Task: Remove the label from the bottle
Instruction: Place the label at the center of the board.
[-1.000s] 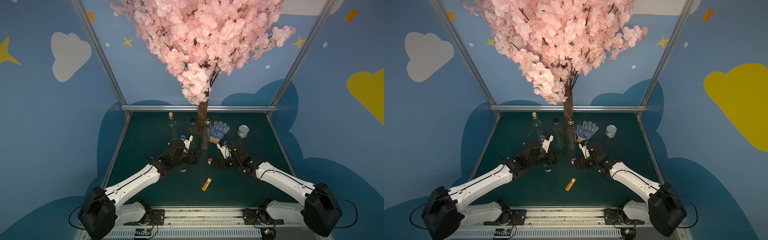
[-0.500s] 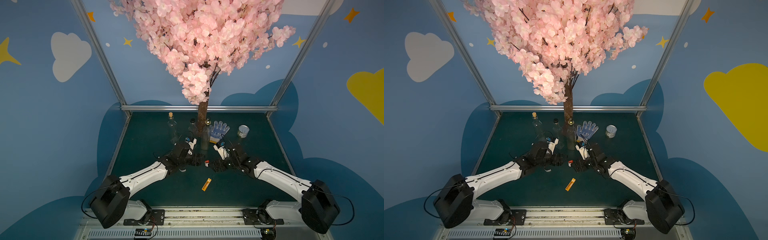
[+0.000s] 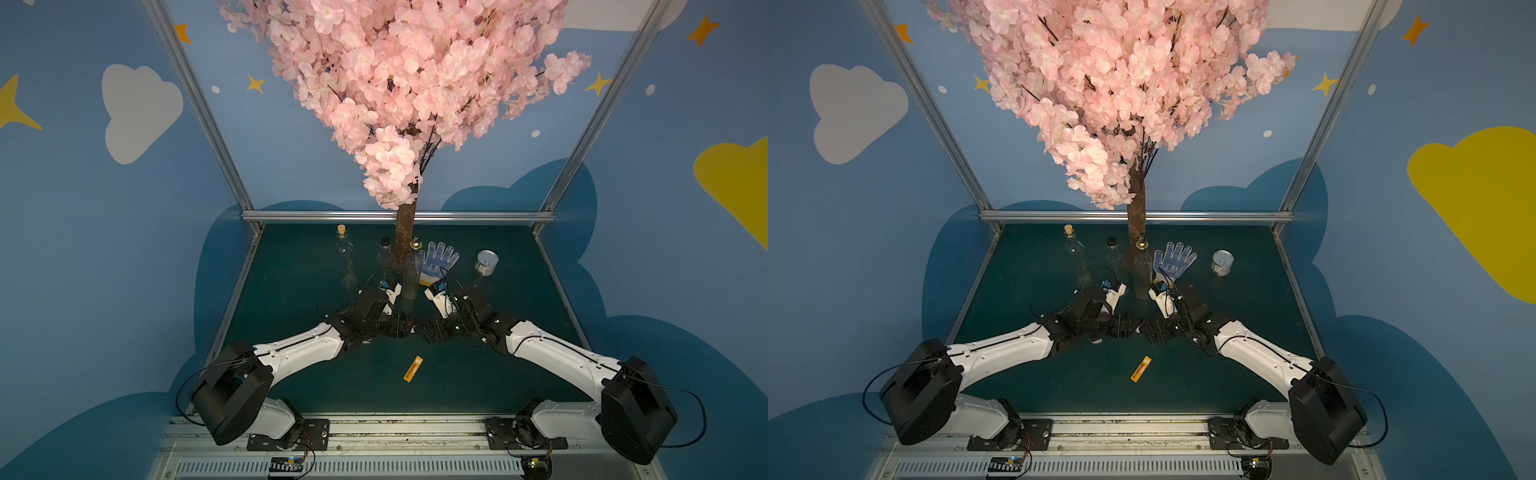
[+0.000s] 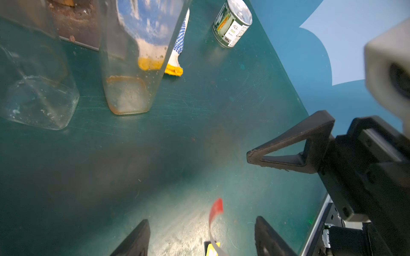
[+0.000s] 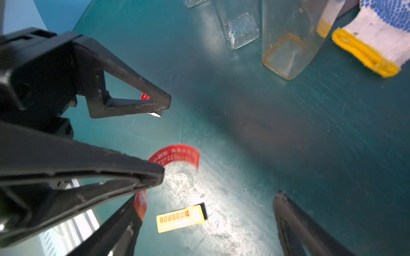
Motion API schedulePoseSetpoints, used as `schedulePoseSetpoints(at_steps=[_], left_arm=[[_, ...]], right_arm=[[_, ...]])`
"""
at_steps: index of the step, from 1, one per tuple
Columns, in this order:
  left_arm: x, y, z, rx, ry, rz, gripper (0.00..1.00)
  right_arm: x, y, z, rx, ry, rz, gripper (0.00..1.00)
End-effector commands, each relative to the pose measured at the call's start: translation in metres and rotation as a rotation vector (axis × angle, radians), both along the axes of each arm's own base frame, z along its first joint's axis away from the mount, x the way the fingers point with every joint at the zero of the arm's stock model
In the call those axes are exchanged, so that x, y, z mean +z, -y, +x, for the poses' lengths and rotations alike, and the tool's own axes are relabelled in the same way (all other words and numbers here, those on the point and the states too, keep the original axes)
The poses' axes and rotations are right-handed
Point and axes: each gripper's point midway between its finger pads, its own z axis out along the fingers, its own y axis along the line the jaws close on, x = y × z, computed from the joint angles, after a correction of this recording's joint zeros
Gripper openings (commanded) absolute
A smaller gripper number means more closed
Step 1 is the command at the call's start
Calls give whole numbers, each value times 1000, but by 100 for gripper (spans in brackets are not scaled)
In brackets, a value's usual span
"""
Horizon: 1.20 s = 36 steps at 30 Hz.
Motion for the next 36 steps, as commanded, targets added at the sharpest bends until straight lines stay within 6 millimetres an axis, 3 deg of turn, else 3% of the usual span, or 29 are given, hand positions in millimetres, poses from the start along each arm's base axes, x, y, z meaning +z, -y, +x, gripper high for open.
schedulePoseSetpoints(at_steps=[1, 12, 24, 32, 36], left_arm=[[-4, 3, -4, -24, -7, 3, 72], [-8, 2, -3, -15, -22, 21, 71], [-10, 0, -2, -1, -24, 30, 71], [-8, -4, -2, 11, -12, 35, 71], [-4, -4, -2, 14, -7, 25, 71]], right_arm=[[13, -7, 6, 16, 35, 17, 90], [23, -5, 10, -1, 53, 22, 91], [30, -13, -8, 72, -17, 86, 91], [40, -5, -6, 14, -6, 105, 91], [31, -5, -7, -4, -20, 124, 88]])
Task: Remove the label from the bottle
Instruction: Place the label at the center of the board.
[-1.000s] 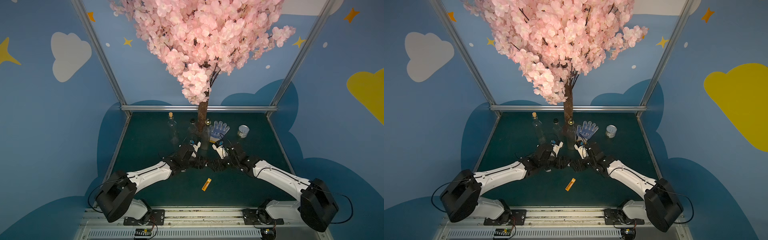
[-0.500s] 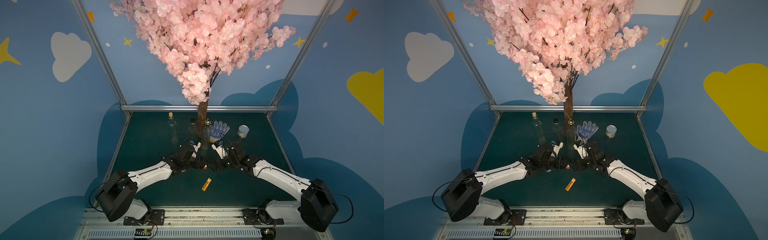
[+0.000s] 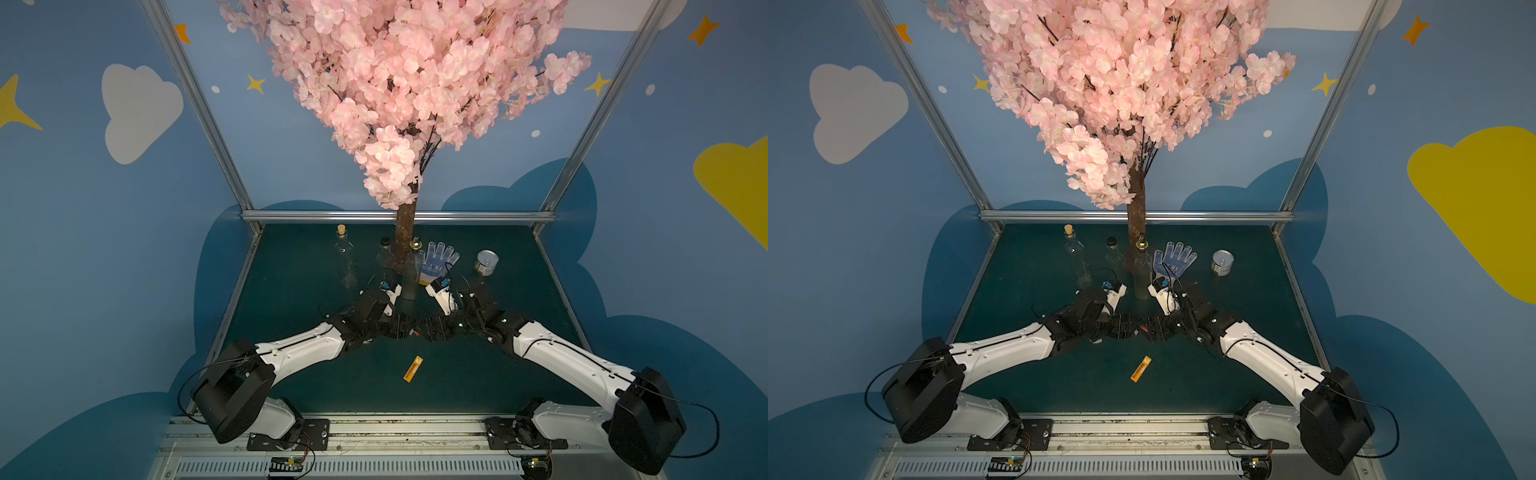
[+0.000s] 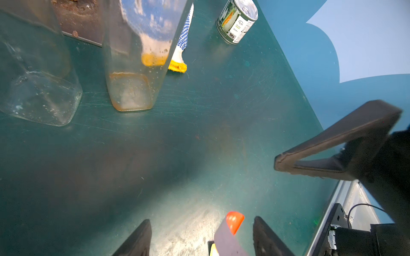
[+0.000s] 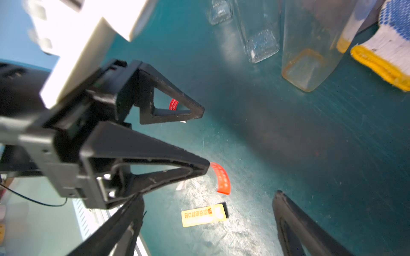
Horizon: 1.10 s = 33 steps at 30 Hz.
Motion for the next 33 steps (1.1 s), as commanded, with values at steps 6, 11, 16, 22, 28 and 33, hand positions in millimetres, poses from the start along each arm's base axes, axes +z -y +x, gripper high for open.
schedulePoseSetpoints(at_steps=[6, 11, 16, 22, 28, 33], left_arm=[[11, -1, -2, 1, 11, -23, 72], [17, 0, -3, -1, 16, -40, 72], [22, -3, -4, 6, 29, -44, 72], [28, -5, -3, 7, 53, -43, 72], [38, -15, -2, 22, 104, -9, 74], [52, -31, 4, 66, 192, 32, 78]], right_arm=[[-24, -4, 2, 18, -51, -29, 86], [-34, -8, 9, 15, -59, -54, 87], [-35, -2, 15, -14, -45, -84, 87], [-34, 4, 15, -33, -40, -102, 89], [-32, 13, 17, -70, -32, -134, 91], [-25, 30, 19, -126, -11, -198, 91]])
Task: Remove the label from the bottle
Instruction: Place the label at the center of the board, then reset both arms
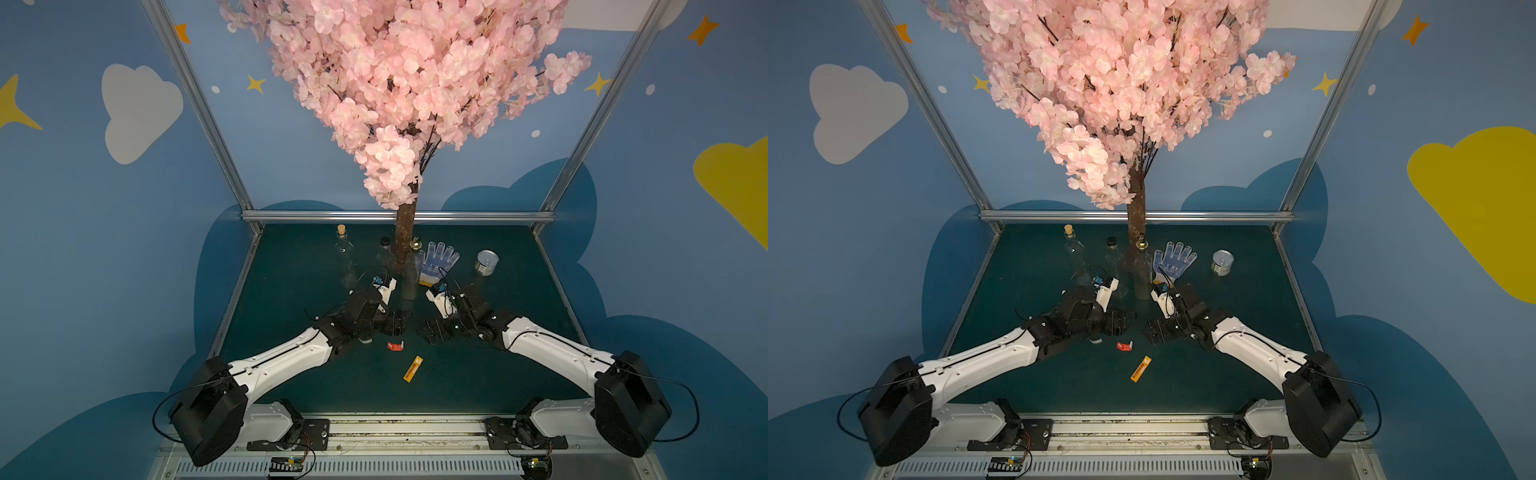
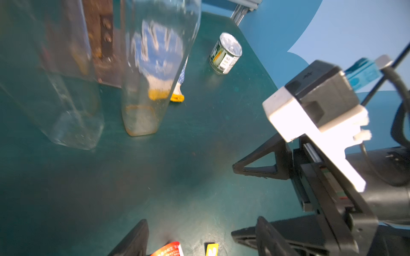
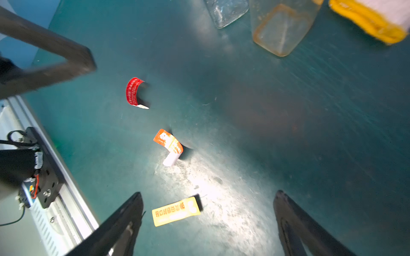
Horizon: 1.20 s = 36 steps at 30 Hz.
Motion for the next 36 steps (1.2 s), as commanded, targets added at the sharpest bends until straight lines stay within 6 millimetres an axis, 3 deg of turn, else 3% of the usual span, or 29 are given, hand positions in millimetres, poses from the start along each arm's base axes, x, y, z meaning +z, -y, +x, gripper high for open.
schedulePoseSetpoints(at_steps=[1, 4, 6, 15, 24, 30, 36], left_arm=[[6, -17, 5, 41, 69, 61, 80], [15, -29, 8, 79, 113, 98, 87], [22, -39, 10, 110, 141, 123, 99], [44, -95, 18, 262, 171, 179, 100], [61, -182, 34, 536, 226, 184, 100], [53, -228, 42, 683, 293, 298, 100], [40, -254, 54, 757, 415, 374, 100]], right_arm=[[20, 15, 9, -64, 53, -50, 91], [22, 32, 14, -143, 70, -102, 91], [25, 40, 15, -173, 93, -124, 92], [52, 76, 41, -361, 254, -115, 95], [68, 110, 65, -522, 380, -124, 95], [61, 116, 67, -473, 472, -137, 98], [55, 138, 71, -571, 439, -153, 98]])
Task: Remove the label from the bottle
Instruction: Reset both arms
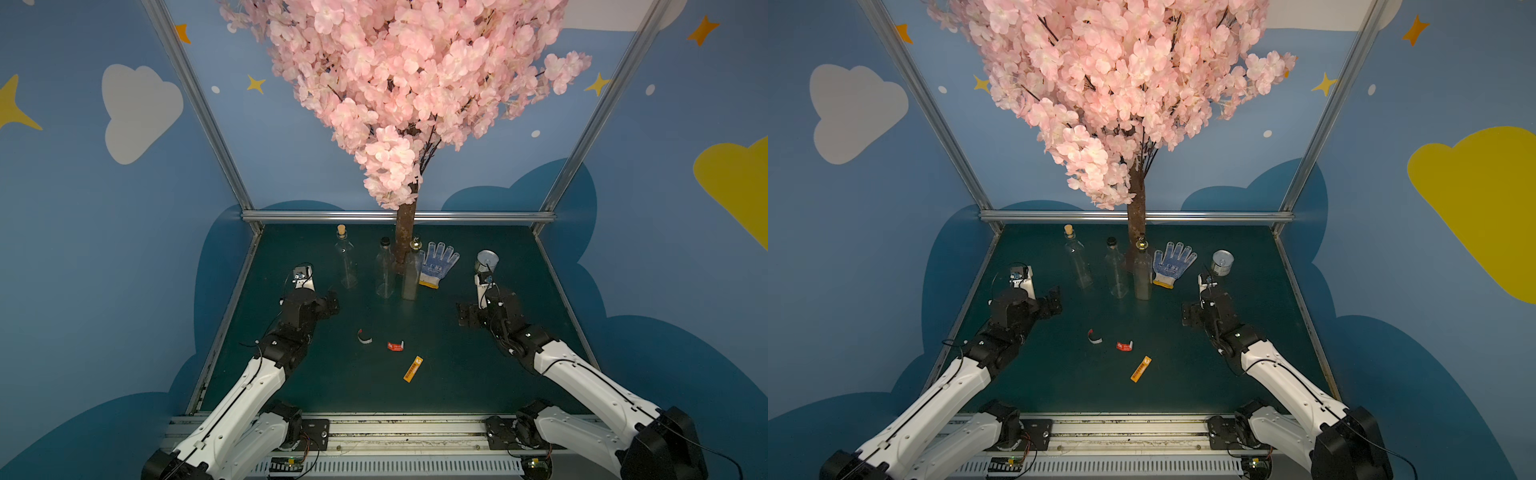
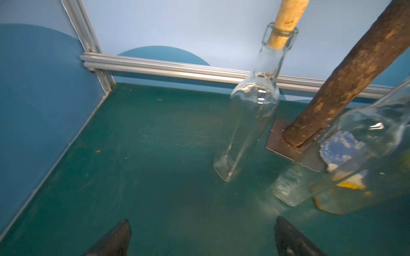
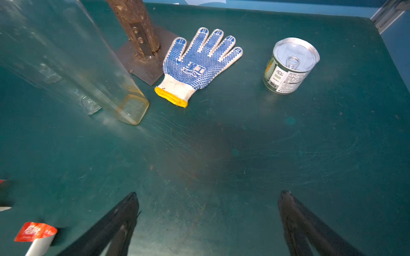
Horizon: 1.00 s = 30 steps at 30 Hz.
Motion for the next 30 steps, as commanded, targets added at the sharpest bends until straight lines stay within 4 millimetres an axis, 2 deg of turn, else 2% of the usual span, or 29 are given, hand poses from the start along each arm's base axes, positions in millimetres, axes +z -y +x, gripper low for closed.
schedulePoseSetpoints(at_steps=[1, 7, 18, 30], left_arm=[[10, -21, 13, 65, 116, 82, 100], [-17, -44, 24, 102, 147, 77, 100], [-52, -48, 42, 30, 137, 158, 100], [-91, -55, 50, 27, 137, 100, 100]], right_arm=[[13, 9, 9, -56, 35, 20, 98], [14, 1, 8, 27, 59, 72, 98], [6, 6, 6, 51, 63, 117, 98], [1, 16, 4, 24, 63, 123, 98]])
